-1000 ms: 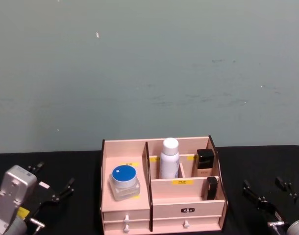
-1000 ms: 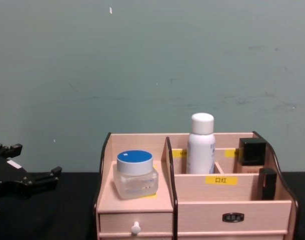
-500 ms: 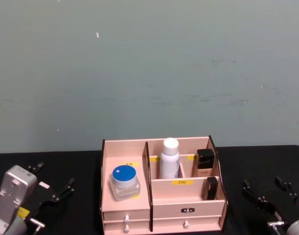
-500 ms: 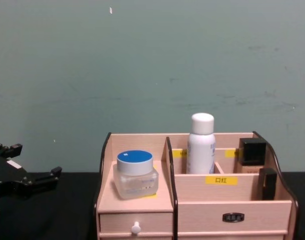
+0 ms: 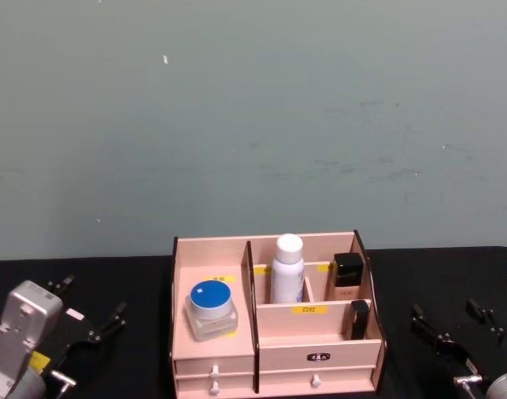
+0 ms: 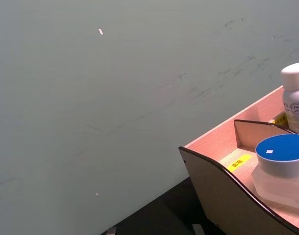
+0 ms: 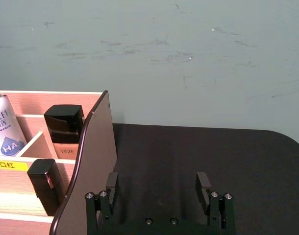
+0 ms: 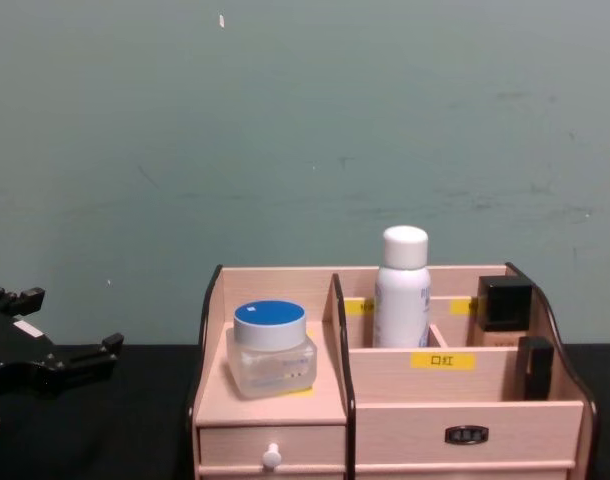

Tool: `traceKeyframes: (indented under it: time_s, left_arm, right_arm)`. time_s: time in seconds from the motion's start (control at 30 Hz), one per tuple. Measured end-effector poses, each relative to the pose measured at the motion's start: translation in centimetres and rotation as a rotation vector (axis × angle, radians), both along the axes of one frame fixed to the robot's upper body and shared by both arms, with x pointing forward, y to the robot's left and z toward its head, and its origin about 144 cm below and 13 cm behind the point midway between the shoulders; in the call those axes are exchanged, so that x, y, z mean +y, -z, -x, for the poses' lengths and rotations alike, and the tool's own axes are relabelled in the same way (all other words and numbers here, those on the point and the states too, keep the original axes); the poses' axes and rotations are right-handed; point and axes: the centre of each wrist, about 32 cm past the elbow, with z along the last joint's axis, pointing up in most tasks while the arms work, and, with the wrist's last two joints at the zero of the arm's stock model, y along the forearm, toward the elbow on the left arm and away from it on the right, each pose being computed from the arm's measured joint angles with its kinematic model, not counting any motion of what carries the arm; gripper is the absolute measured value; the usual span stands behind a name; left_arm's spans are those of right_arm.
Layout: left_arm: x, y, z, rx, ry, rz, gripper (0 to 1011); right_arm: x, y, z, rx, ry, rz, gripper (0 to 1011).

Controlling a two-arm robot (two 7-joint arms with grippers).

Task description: Pick up the facial cleanser and watermelon frost from the table and place them into the tiered storage box.

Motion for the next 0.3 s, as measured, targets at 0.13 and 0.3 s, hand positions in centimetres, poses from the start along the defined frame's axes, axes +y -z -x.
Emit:
traceKeyframes:
  time_s: [0.13,0.3]
  left_arm:
    - [0.0,0.0,0.0,0.0,0.0,0.0,1001]
    - [0.0,0.0,0.0,0.0,0.0,0.0,1001]
  right_arm:
    - [0.0,0.0,0.0,0.0,0.0,-0.001,1002]
    - [0.0,0.0,0.0,0.0,0.0,-0.001,1002]
